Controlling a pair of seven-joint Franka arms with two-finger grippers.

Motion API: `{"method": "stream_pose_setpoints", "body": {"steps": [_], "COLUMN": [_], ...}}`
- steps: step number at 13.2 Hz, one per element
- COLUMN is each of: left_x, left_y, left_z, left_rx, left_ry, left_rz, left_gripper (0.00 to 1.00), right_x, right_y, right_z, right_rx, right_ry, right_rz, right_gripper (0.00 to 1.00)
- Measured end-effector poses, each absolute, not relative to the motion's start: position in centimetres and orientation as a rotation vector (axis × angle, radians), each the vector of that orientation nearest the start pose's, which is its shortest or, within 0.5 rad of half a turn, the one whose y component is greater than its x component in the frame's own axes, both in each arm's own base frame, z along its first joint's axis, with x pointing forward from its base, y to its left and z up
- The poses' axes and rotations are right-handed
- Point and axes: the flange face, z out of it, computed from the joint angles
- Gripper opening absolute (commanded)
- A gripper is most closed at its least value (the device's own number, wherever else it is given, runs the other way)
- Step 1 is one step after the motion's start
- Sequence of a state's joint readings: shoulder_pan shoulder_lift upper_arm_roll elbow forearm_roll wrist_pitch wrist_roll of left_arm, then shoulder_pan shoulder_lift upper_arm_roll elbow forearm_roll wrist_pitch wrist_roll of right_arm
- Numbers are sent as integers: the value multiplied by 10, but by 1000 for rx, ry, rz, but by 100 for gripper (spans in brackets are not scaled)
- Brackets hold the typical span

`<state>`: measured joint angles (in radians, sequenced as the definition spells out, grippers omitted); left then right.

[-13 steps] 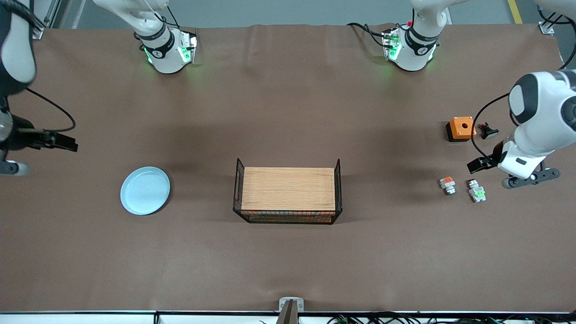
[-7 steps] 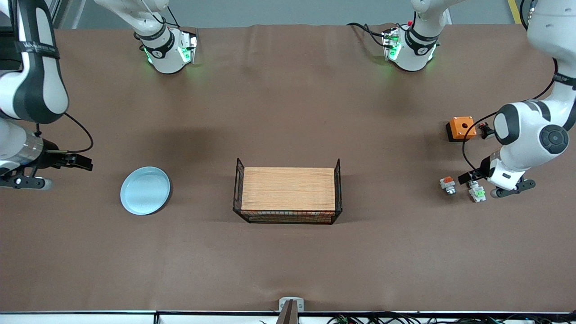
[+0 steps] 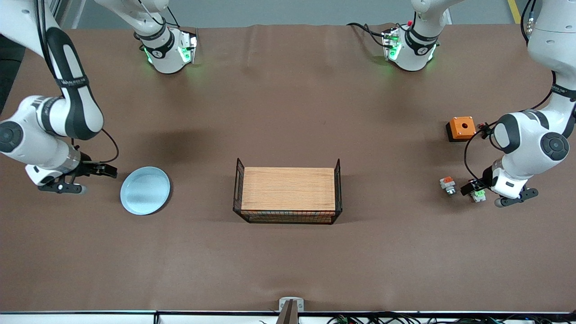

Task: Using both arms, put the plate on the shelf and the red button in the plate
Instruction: 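Grasp the green switch with the left gripper while the right gripper reaches the plate, then grip the blue plate rim with the right gripper and lift it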

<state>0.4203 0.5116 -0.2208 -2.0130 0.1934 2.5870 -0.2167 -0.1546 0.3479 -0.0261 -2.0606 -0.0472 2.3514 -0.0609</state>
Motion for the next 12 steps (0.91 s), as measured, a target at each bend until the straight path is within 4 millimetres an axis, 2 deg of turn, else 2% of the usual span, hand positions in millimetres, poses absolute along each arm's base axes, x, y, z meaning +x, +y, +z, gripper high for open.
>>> {"method": "stream_pose_setpoints", "body": {"steps": [2,5,7,9,11,12], "left_x": [603,608,610,609,608,608], "left_y": [127,137,137,137,136,136], "left_z": [206,196,192,188,182,182], "left_rx": [-3096,-3097,-3092,-3091,-3095,-3094], "left_ry": [-433,-450,-425,-415,-415,-415], "left_rz": [-132,-128,-123,-115,-99,-100], "left_gripper": [97,84,63,43,5,0], "right_x": [577,577,579,580,580,581], "right_y": [-105,-105,-105,-105,-104,-104], "right_z": [233,201,197,193,186,182], "right_rx": [-3149,-3114,-3108,-3078,-3037,-3032], "right_ry": [166,224,234,293,357,363], "right_rz": [98,110,109,110,118,124], "right_gripper": [95,77,66,59,54,52]}}
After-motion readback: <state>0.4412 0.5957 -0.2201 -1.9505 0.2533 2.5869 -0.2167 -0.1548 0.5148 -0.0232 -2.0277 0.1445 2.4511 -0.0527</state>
